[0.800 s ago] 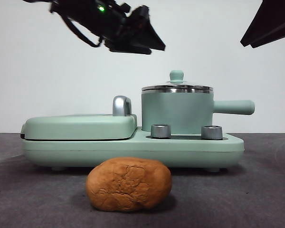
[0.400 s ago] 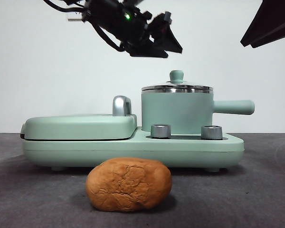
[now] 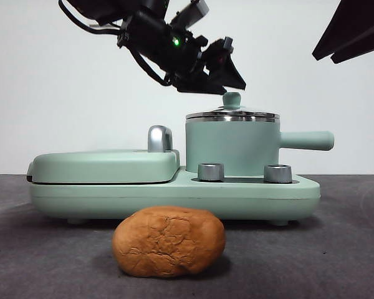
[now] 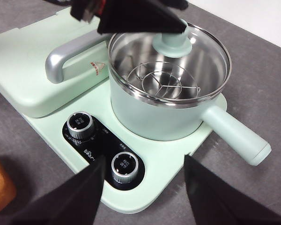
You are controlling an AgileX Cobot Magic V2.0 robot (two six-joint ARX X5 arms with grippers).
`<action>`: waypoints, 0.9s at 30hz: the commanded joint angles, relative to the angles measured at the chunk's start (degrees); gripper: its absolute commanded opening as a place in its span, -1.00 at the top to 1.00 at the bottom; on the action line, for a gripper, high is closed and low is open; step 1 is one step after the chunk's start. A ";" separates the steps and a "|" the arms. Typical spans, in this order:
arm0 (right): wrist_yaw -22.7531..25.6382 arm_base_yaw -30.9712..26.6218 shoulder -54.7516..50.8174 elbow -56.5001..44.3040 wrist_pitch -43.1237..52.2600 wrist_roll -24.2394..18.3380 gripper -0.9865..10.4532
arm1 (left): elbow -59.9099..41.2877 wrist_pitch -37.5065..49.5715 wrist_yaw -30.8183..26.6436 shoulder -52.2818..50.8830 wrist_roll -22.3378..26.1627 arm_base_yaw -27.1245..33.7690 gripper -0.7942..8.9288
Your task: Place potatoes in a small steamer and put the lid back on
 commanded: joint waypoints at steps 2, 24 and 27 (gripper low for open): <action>0.07 0.24 0.52 1.14 0.72 0.83 0.36 | 1.53 0.72 -0.20 2.32 -0.22 -0.48 0.28; 0.09 0.24 0.52 1.14 0.48 0.83 0.36 | 1.53 0.72 -0.20 2.86 0.35 -0.48 0.82; 0.09 0.24 0.52 1.14 0.48 0.81 0.36 | 1.53 1.68 -0.20 2.40 0.61 -0.48 0.83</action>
